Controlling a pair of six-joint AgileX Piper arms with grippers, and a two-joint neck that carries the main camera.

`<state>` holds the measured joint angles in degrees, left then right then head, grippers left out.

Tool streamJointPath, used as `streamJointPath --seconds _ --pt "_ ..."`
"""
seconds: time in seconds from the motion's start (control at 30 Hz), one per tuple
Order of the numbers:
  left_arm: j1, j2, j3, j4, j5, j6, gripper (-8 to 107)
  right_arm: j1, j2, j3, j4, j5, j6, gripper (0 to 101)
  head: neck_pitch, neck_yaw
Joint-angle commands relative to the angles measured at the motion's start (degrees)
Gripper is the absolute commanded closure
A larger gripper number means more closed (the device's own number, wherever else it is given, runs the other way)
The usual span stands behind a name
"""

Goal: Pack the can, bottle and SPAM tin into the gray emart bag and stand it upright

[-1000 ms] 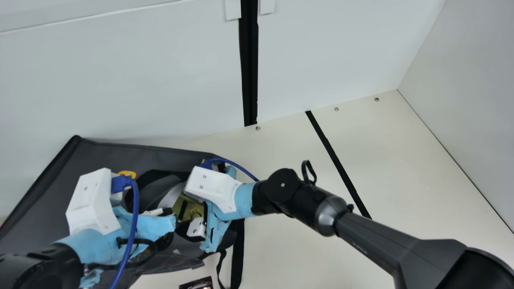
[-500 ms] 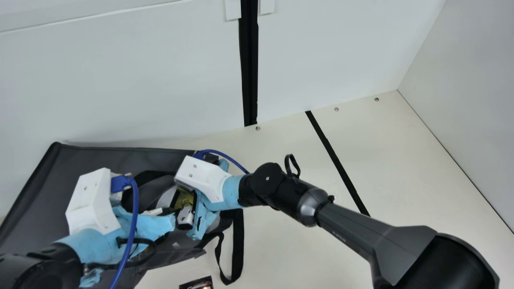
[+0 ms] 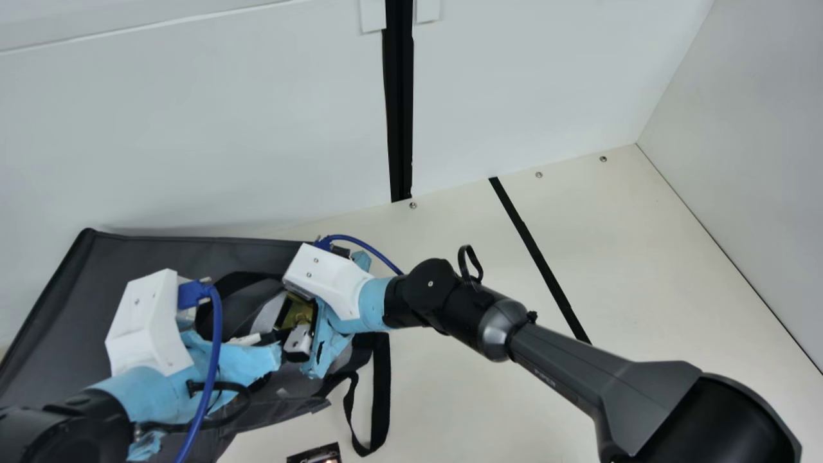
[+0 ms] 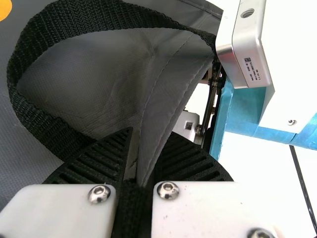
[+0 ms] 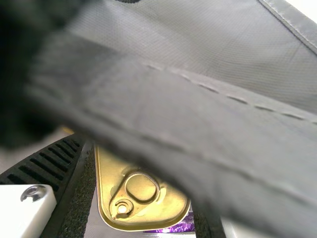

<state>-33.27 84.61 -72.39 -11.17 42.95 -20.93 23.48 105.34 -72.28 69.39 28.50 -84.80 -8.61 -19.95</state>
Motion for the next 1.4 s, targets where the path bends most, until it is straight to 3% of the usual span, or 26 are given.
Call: streamJointPath --seconds 0.0,0.4,0.8,1.37 --pt "0.00 0.00 0.00 0.00 0.00 0.00 107 -0.08 -0.29 0.25 0.23 0.46 0.05 45 -1.39 -0.05" --pt "0.00 0.00 0.00 0.00 0.00 0.00 107 -0.80 -2.15 2.20 1.16 1.93 -0.71 6 -1.39 -0.05" --pt "0.00 0.00 0.00 0.00 0.00 0.00 107 -2.70 -5.23 4.67 1.30 4.81 -2.47 6 -1.39 -0.05" --pt "0.00 0.00 0.00 0.00 0.00 0.00 107 -7.12 -13.66 11.73 -0.09 9.95 -6.41 6 -1.39 -0.05"
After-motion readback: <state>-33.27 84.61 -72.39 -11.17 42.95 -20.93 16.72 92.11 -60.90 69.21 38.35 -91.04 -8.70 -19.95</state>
